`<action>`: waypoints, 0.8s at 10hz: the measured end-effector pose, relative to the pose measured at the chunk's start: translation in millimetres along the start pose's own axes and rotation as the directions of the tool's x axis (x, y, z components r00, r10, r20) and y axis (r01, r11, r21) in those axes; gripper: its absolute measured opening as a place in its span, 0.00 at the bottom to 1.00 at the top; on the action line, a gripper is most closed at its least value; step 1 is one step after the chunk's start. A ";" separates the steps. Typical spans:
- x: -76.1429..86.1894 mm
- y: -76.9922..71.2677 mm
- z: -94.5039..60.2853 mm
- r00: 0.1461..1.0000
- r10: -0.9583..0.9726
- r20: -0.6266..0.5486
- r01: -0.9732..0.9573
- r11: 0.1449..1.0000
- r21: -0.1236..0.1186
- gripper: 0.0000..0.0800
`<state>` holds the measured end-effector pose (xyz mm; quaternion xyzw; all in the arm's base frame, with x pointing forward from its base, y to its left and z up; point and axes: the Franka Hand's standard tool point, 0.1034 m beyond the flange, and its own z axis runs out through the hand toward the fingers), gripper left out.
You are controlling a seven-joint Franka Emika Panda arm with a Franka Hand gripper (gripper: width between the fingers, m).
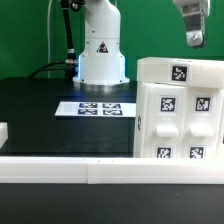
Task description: Assemble cabinet
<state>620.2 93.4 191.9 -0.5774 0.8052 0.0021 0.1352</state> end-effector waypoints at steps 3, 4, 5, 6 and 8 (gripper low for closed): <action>0.3 2.5 4.5 0.998 -0.063 -0.007 0.063 0.998 -0.009 1.00; 2.1 4.3 11.8 0.934 -0.350 -0.069 0.347 0.936 -0.055 1.00; -0.7 3.9 14.3 0.868 -0.490 -0.075 0.486 0.871 -0.069 1.00; -3.2 4.5 12.2 0.762 -0.643 -0.068 0.638 0.765 -0.083 1.00; -7.8 4.8 10.1 0.589 -0.807 -0.036 0.800 0.589 -0.117 1.00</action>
Offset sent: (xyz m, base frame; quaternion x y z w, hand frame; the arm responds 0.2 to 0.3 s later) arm 0.0113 -0.0028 -0.0213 -0.0578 0.1819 -0.5488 0.8139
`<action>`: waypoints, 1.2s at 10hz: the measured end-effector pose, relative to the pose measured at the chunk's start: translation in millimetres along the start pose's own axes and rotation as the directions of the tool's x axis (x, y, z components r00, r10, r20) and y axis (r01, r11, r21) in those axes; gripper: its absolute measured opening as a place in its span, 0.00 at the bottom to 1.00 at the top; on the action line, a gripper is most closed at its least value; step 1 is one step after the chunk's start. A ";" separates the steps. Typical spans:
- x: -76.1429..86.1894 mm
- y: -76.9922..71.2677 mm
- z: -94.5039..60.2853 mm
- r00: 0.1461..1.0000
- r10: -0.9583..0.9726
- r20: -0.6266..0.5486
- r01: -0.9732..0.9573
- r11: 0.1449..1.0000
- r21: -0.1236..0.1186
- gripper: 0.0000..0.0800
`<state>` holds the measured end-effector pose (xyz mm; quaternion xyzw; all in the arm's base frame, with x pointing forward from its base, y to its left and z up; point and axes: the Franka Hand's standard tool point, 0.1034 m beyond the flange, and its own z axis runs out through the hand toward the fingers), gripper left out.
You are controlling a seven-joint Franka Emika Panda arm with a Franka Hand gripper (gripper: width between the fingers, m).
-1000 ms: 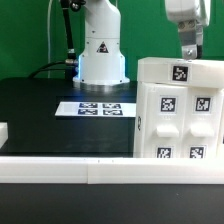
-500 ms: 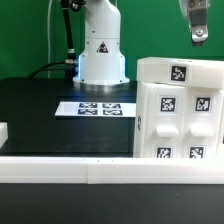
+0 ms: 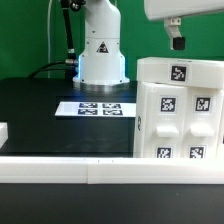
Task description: Assemble cabinet
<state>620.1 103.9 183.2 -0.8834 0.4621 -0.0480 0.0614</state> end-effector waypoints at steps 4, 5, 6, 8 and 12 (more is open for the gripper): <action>1.7 1.6 1.1 0.896 -0.444 -0.002 0.444 0.896 -0.001 1.00; 2.9 2.3 0.6 0.799 -0.602 -0.007 0.602 0.799 -0.016 1.00; 5.9 3.9 0.3 0.674 -0.739 -0.004 0.739 0.674 -0.018 1.00; 5.4 7.8 1.9 0.443 -0.896 0.021 0.896 0.443 -0.021 1.00; 8.3 11.9 3.1 -0.002 -0.996 0.091 1.000 -0.003 -0.018 1.00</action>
Offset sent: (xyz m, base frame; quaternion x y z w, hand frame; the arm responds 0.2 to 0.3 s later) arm 0.0000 0.0000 0.0000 0.0000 0.0000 -0.2667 0.9638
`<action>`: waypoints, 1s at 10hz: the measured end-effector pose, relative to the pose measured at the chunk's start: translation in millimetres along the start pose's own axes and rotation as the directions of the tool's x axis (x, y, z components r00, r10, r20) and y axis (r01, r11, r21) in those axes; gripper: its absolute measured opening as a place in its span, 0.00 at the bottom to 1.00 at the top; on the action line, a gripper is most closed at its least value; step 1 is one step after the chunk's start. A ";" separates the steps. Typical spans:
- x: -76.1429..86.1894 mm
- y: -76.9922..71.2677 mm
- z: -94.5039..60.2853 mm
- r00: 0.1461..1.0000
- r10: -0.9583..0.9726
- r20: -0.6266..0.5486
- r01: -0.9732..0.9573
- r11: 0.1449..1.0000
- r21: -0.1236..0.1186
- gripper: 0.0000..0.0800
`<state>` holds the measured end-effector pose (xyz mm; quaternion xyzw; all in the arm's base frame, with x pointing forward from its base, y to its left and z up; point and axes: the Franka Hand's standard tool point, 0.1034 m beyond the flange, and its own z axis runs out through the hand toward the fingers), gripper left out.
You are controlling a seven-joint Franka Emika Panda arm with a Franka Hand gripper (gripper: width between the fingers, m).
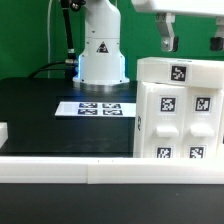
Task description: Assemble cabinet
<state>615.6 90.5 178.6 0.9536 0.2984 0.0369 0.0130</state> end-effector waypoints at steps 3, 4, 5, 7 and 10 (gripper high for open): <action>-3.1 2.3 2.4 0.937 -0.347 0.025 0.347 0.938 -0.001 1.00; -3.4 1.1 6.7 0.885 -0.465 0.034 0.465 0.885 0.008 1.00; -3.4 -1.0 10.6 0.837 -0.546 0.042 0.546 0.838 0.013 1.00; -5.1 -4.2 18.2 0.814 -0.579 0.055 0.578 0.816 0.023 1.00; -7.7 -5.0 25.7 0.845 -0.531 0.064 0.530 0.847 0.026 0.98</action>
Offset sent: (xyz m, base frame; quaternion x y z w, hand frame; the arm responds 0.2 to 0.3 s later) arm 0.0040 0.0219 -0.0150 0.0652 -0.0105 -0.3511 0.9340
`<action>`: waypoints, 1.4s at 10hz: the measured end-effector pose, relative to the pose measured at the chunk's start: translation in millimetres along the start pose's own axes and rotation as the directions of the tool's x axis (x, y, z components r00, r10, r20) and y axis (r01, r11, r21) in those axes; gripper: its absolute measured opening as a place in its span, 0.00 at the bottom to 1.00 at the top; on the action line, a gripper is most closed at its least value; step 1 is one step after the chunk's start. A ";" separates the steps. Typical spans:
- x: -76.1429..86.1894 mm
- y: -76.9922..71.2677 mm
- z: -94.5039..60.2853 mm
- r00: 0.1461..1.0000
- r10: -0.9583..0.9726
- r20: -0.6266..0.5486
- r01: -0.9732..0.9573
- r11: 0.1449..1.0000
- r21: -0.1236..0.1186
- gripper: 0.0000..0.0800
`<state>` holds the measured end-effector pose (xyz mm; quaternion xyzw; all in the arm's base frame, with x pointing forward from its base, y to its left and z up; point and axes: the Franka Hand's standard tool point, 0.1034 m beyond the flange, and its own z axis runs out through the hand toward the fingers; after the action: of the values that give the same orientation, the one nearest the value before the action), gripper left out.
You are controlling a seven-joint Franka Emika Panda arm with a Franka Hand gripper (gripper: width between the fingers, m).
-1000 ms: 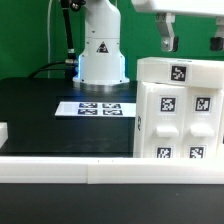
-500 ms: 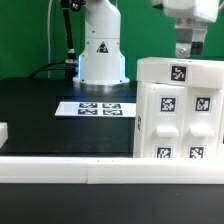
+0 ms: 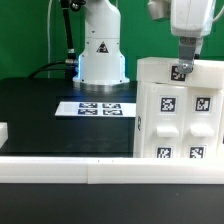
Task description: Assemble cabinet
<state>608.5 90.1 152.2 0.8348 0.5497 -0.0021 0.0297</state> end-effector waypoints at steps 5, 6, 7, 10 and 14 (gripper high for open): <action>-1.3 1.9 -0.5 0.967 0.253 -0.003 -0.253 0.968 -0.002 0.70; -1.6 2.3 -0.6 0.936 0.352 -0.004 -0.352 0.936 -0.002 0.70; -1.7 2.5 -0.7 0.908 0.420 -0.004 -0.420 0.908 -0.002 0.70; -6.9 5.6 -0.8 0.625 0.780 -0.012 -0.780 0.625 -0.002 0.70; -3.0 3.5 -1.5 0.222 0.975 -0.031 -0.975 0.222 0.011 0.70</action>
Offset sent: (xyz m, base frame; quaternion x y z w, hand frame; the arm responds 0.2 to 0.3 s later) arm 0.0000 0.0000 0.0000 0.0000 0.0000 0.0000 1.0000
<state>610.5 86.1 154.0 0.9951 -0.0905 0.0328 0.0205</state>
